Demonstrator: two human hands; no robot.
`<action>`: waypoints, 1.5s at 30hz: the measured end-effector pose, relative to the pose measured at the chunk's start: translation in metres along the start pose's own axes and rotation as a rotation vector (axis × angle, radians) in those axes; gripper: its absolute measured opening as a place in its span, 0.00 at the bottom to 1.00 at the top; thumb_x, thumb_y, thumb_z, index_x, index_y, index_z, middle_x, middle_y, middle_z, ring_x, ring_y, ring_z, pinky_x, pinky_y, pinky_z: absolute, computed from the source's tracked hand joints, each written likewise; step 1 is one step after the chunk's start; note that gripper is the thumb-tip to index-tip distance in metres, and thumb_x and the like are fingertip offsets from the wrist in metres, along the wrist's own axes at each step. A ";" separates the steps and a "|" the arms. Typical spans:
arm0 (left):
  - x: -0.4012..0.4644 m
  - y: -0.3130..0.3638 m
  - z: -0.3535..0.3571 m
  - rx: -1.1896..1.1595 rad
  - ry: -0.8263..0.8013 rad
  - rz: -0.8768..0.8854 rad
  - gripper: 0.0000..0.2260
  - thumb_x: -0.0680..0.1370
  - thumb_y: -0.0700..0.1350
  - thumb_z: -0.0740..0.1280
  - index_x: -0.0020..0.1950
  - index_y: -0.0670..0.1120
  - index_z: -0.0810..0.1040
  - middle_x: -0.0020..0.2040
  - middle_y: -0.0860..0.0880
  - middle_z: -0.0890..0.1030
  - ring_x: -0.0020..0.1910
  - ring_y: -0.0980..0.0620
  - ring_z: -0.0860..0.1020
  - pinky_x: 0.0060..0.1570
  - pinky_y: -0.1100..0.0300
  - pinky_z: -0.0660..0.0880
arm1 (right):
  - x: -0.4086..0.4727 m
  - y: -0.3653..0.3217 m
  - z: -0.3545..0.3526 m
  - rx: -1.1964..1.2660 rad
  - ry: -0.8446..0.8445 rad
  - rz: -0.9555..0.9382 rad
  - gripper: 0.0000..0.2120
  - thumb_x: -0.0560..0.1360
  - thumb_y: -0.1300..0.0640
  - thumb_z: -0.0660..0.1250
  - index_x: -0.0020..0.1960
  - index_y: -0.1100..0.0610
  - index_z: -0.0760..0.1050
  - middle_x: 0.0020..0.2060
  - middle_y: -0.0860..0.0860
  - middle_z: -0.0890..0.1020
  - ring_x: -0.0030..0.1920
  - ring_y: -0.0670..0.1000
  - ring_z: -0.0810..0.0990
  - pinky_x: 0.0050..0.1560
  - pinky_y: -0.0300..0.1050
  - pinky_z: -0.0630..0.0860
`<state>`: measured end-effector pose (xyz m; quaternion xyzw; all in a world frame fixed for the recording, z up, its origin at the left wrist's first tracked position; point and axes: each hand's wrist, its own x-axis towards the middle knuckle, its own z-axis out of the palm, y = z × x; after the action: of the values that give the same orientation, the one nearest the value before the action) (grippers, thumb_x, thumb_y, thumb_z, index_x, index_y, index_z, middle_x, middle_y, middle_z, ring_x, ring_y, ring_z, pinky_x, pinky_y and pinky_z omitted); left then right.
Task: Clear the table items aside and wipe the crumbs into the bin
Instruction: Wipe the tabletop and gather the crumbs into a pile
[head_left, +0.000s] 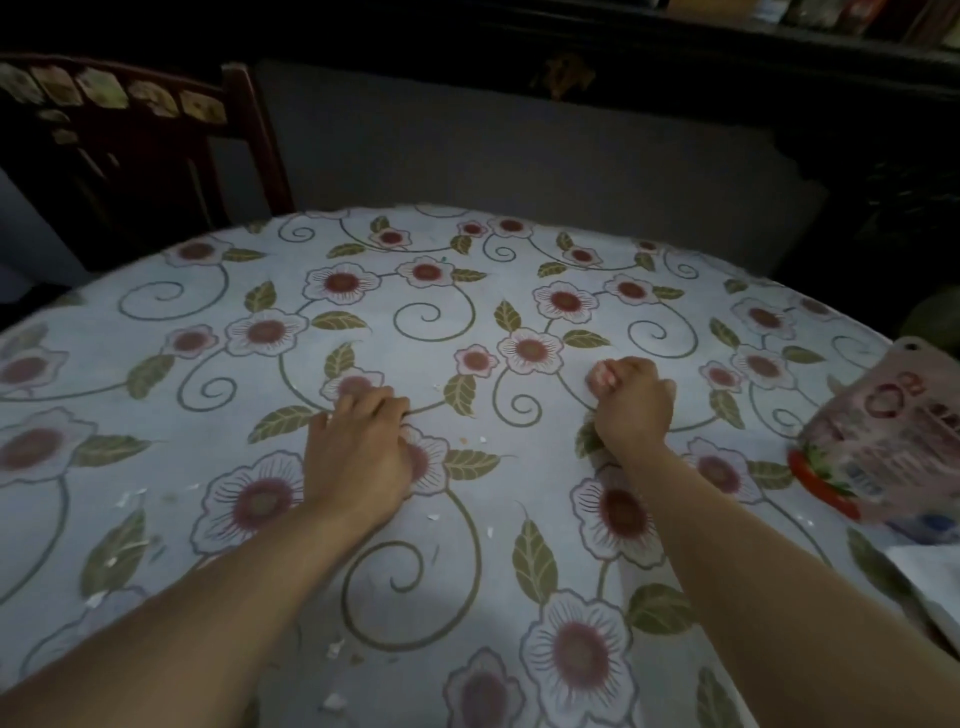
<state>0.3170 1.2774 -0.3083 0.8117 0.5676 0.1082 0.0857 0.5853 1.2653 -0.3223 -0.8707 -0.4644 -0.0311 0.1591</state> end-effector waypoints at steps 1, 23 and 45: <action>0.000 0.000 0.000 -0.015 -0.002 -0.003 0.20 0.77 0.43 0.60 0.69 0.47 0.71 0.71 0.51 0.69 0.72 0.49 0.62 0.66 0.50 0.64 | 0.000 -0.008 0.000 0.054 0.013 0.016 0.13 0.71 0.68 0.58 0.49 0.55 0.76 0.56 0.54 0.77 0.54 0.56 0.72 0.48 0.43 0.61; -0.012 -0.086 -0.041 0.004 -0.027 -0.113 0.19 0.80 0.43 0.54 0.71 0.45 0.68 0.72 0.47 0.68 0.71 0.48 0.64 0.68 0.50 0.60 | -0.077 -0.109 -0.048 0.868 -0.263 0.061 0.13 0.75 0.73 0.54 0.44 0.65 0.76 0.33 0.48 0.79 0.28 0.43 0.78 0.22 0.33 0.73; -0.029 -0.101 -0.051 -0.068 -0.108 -0.066 0.17 0.80 0.42 0.56 0.68 0.50 0.72 0.70 0.51 0.73 0.69 0.50 0.69 0.67 0.54 0.65 | -0.222 -0.172 -0.018 0.670 -0.527 -0.965 0.13 0.72 0.58 0.60 0.45 0.58 0.84 0.46 0.52 0.85 0.49 0.49 0.81 0.51 0.46 0.76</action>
<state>0.2023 1.2850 -0.2878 0.7939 0.5845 0.0807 0.1470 0.3206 1.1718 -0.3074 -0.4456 -0.8118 0.2626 0.2709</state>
